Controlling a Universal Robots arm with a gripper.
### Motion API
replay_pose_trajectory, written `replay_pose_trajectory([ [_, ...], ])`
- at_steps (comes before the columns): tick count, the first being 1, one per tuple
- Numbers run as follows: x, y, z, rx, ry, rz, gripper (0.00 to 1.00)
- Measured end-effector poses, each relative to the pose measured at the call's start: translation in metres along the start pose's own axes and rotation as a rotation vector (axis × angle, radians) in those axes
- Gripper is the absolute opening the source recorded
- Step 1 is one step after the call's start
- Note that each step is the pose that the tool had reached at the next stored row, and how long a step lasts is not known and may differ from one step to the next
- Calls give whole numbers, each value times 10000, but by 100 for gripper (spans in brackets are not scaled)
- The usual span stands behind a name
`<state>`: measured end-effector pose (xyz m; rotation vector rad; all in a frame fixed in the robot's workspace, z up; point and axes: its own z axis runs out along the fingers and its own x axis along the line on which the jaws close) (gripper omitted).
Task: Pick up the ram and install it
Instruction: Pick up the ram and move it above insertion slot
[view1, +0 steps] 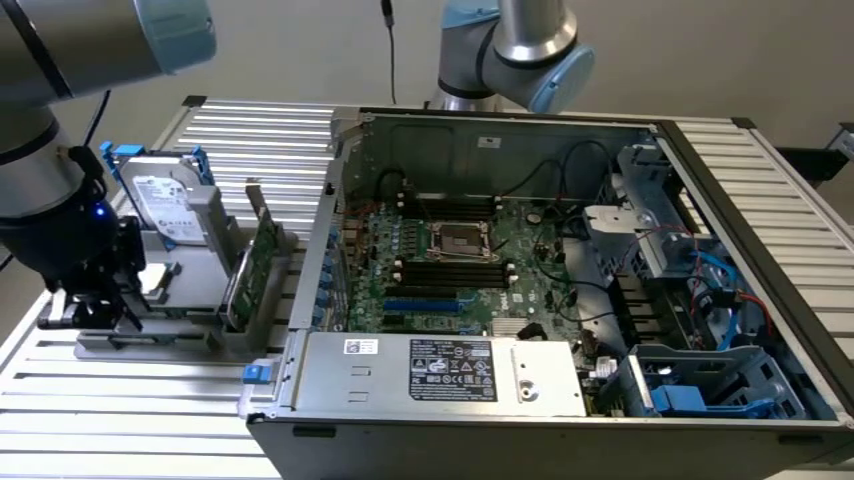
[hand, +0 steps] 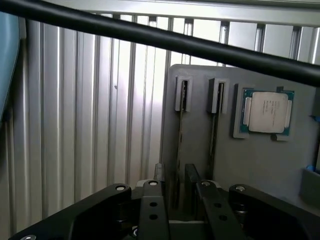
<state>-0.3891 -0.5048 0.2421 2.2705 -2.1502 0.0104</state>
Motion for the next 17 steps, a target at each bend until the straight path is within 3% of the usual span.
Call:
replay_pose_trajectory([
  [17,-28,-3,310,-1,1,-5,30],
])
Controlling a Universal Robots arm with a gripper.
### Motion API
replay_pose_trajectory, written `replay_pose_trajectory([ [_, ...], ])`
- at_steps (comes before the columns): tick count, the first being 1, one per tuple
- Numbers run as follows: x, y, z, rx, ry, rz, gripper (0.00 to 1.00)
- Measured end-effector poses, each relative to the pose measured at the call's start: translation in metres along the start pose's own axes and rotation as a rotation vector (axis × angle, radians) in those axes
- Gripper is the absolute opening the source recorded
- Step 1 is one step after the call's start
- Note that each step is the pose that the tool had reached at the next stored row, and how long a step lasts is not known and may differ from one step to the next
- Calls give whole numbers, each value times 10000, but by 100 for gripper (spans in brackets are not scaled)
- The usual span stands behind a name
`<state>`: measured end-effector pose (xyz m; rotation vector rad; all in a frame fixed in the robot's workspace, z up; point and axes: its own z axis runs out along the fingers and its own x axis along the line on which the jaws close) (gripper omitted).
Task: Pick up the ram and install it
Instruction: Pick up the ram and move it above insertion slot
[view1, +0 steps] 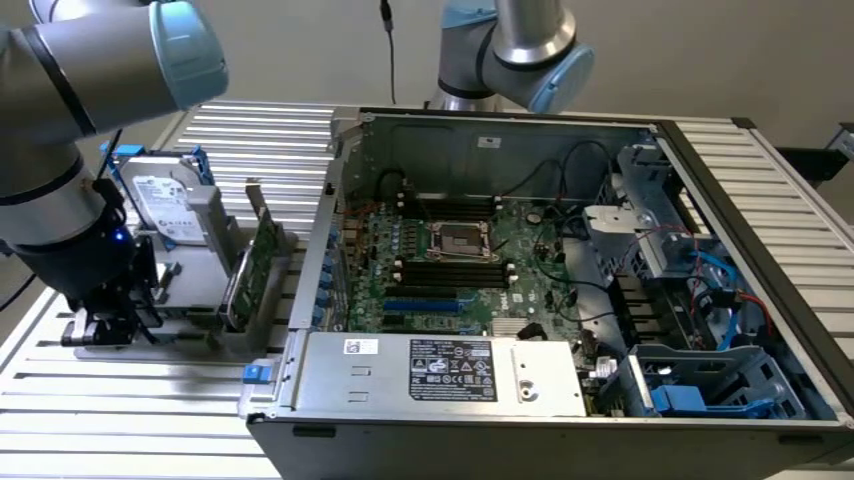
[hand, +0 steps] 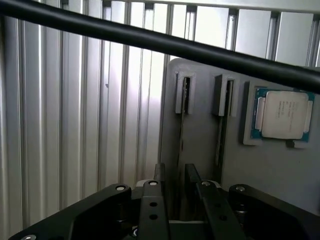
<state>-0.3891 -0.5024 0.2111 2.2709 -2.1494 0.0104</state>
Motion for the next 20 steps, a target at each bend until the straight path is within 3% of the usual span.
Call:
replay_pose_trajectory([
  [7,-48,0,112,-12,-2,8,30],
  [14,-53,18,138,-72,-7,184,30],
  [20,-53,23,143,-81,-9,359,30],
])
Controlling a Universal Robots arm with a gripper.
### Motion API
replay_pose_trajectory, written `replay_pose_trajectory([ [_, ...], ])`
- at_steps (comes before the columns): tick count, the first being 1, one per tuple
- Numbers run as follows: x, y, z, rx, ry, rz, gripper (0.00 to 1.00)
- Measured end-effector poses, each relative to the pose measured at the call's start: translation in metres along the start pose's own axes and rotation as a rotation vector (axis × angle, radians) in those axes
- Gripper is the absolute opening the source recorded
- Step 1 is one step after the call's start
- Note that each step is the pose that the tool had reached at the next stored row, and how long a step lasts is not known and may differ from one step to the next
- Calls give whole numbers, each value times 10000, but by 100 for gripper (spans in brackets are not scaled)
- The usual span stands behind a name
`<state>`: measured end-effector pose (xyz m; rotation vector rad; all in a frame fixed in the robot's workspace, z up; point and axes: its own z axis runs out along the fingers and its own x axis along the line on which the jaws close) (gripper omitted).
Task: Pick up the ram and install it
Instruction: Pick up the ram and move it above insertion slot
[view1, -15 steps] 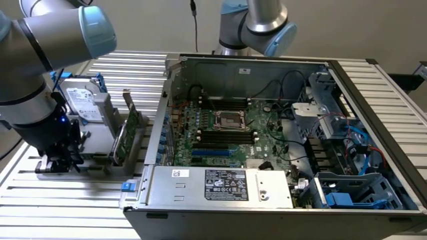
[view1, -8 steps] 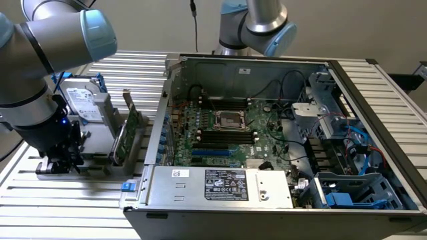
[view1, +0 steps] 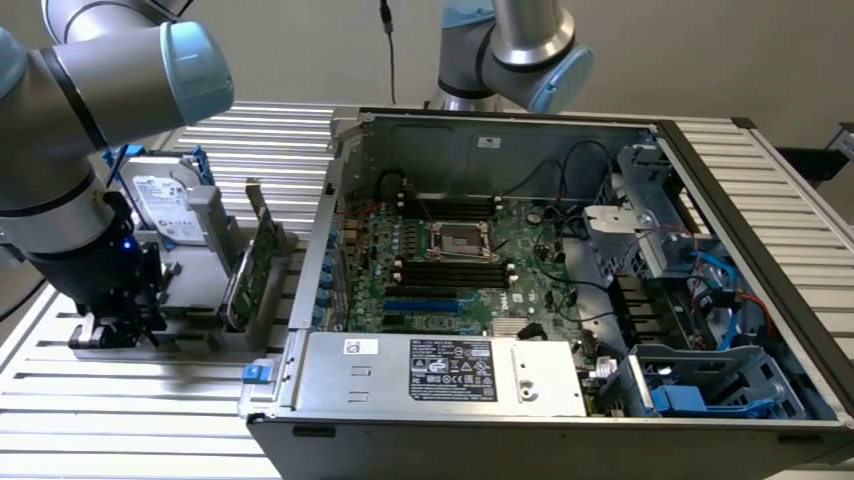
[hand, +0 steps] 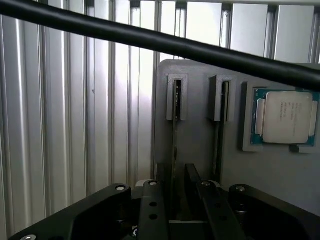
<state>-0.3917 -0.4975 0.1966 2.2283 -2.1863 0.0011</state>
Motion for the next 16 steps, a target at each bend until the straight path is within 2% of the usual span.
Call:
replay_pose_trajectory([
  [3,14,0,3,-4,-41,16,30],
  [8,22,0,4,-2,-249,18,30],
  [16,46,0,7,-63,-265,60,30],
])
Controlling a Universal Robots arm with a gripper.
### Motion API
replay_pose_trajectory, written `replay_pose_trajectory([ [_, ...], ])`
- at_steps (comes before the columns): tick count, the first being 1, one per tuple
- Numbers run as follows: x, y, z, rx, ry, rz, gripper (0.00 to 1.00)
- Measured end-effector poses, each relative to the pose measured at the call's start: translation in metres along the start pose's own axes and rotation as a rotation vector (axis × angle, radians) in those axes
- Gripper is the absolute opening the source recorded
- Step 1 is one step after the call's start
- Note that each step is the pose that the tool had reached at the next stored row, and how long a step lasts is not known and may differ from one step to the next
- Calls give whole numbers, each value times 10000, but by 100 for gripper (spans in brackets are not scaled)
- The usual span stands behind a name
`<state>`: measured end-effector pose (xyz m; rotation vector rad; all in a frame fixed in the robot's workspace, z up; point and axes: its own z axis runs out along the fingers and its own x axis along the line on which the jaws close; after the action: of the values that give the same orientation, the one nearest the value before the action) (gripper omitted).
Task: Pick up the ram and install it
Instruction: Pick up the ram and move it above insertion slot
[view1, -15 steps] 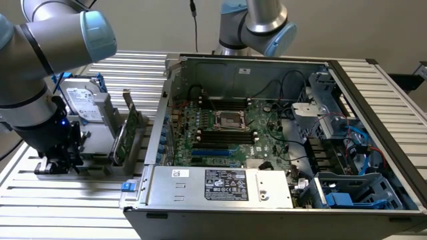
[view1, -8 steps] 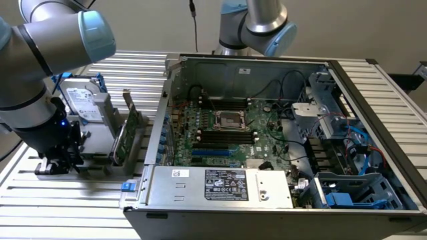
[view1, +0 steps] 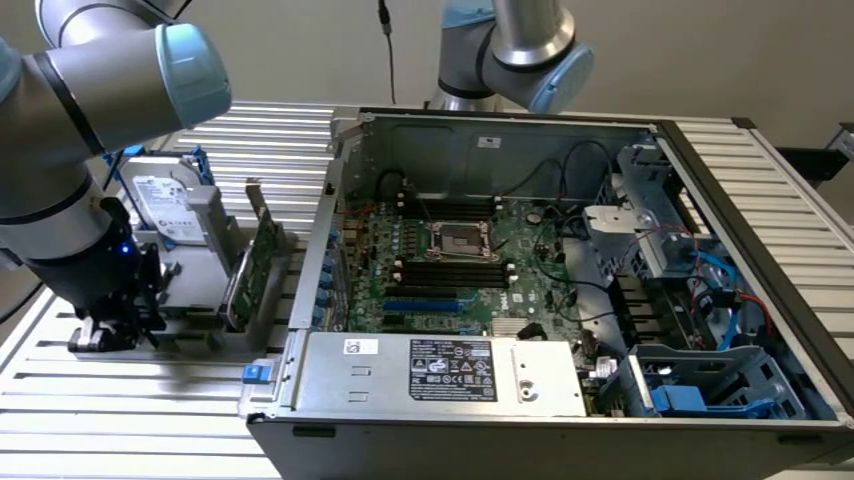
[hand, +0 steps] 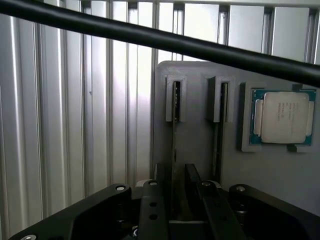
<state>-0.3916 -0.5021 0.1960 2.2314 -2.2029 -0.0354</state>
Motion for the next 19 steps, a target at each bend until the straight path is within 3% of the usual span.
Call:
replay_pose_trajectory([
  [10,7,0,5,-40,0,20,29],
  [13,9,0,6,-58,0,24,15],
  [19,11,0,9,-82,-1,42,14],
])
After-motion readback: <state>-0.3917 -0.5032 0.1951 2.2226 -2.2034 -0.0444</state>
